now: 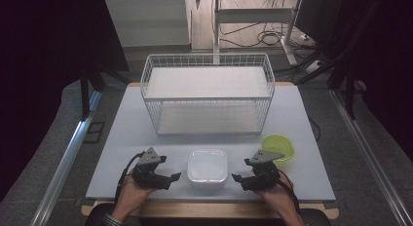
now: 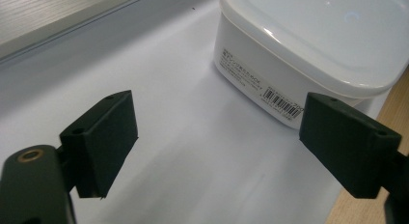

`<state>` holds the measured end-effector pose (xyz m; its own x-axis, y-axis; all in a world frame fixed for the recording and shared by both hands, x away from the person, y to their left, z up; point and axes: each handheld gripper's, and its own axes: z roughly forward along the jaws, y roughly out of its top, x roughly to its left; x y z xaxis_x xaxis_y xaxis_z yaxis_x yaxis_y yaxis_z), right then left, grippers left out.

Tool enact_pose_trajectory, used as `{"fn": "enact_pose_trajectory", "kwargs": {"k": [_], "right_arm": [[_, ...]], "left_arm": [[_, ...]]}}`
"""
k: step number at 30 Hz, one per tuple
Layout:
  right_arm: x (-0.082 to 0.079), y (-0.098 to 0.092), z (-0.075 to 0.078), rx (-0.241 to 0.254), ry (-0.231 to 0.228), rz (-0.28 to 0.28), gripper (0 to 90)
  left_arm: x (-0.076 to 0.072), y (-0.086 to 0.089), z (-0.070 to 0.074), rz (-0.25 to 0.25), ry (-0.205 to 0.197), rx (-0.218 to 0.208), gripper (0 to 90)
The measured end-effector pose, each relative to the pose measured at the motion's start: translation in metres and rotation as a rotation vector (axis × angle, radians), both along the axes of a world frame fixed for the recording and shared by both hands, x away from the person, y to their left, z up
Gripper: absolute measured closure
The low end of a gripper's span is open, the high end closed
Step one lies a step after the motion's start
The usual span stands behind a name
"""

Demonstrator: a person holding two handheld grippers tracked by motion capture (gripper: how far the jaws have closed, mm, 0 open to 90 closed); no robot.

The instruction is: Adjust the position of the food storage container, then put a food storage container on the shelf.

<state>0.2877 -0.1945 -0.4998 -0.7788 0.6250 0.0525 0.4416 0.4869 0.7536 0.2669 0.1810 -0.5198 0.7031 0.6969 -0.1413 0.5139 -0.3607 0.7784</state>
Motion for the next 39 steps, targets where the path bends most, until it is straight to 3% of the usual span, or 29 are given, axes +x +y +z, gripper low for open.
{"fn": "enact_pose_trajectory", "kwargs": {"k": [6,11,15,21,27,39], "right_arm": [[0.001,0.0,-0.003,0.002,0.016,-0.004,19.6],[0.0,0.0,-0.005,0.011,0.013,-0.004,14.7],[0.001,-0.001,-0.005,0.027,0.012,-0.011,12.4],[0.001,-0.001,-0.003,0.038,0.001,-0.014,10.2],[0.0,0.0,0.0,0.045,-0.005,-0.014,9.3],[0.002,0.006,0.008,0.067,0.005,-0.011,6.0]], "left_arm": [[0.001,0.001,-0.002,-0.001,0.006,-0.001,10.5],[0.001,0.002,-0.003,-0.015,-0.043,-0.027,6.4],[0.002,0.002,-0.006,-0.024,-0.036,-0.041,5.2],[0.001,0.0,-0.005,-0.021,-0.073,-0.023,5.2],[0.001,-0.002,-0.004,-0.021,-0.084,0.002,5.5],[-0.001,-0.008,0.003,-0.034,-0.059,-0.003,5.6]]}}
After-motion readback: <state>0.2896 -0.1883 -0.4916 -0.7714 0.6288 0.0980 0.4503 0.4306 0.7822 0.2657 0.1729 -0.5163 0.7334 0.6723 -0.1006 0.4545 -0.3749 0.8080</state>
